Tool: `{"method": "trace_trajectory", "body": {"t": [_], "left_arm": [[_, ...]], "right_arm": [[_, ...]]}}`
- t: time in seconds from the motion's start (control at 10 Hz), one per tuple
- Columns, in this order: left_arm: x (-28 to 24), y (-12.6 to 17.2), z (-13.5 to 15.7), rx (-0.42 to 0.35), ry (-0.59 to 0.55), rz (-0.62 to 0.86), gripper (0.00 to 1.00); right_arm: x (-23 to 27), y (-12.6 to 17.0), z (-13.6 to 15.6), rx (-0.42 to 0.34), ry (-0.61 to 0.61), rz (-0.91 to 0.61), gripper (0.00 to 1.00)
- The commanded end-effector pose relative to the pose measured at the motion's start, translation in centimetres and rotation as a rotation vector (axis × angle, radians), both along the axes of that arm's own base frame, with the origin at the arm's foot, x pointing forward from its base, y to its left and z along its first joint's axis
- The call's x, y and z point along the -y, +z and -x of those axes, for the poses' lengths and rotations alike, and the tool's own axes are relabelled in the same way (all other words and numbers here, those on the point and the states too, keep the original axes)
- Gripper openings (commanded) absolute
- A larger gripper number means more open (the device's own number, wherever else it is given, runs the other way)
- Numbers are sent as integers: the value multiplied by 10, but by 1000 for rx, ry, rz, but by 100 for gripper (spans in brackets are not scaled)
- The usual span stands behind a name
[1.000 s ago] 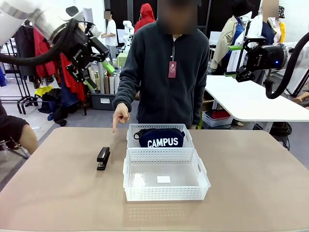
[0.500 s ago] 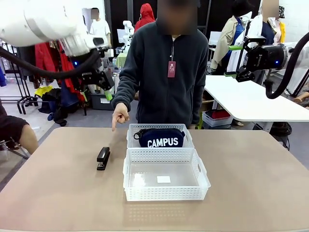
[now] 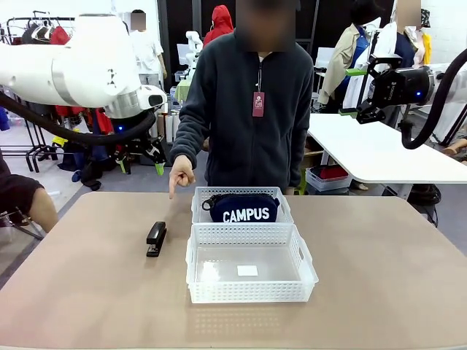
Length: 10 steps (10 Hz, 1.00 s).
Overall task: Distribute items into two baskets.
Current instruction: Pick up the Stapler that the person points to.
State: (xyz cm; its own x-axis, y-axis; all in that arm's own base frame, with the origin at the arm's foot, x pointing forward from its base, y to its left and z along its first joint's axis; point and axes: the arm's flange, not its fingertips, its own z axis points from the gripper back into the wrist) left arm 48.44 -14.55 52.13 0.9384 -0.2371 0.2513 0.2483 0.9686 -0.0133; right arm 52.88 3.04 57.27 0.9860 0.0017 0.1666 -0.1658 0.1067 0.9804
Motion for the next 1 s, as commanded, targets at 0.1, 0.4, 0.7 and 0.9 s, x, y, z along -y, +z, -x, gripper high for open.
{"method": "trace_trajectory", "body": {"t": [0.1,0.4,0.7,0.9], "left_arm": [[0,0,0,0,0,0,100],[0,0,0,0,0,0,100],[0,0,0,0,0,0,100],[9,-10,0,-34,46,-19,100]], "right_arm": [[0,2,1,4,-2,-4,100],[0,2,1,4,-2,-4,100],[0,2,1,4,-2,-4,100],[0,2,1,4,-2,-4,100]]}}
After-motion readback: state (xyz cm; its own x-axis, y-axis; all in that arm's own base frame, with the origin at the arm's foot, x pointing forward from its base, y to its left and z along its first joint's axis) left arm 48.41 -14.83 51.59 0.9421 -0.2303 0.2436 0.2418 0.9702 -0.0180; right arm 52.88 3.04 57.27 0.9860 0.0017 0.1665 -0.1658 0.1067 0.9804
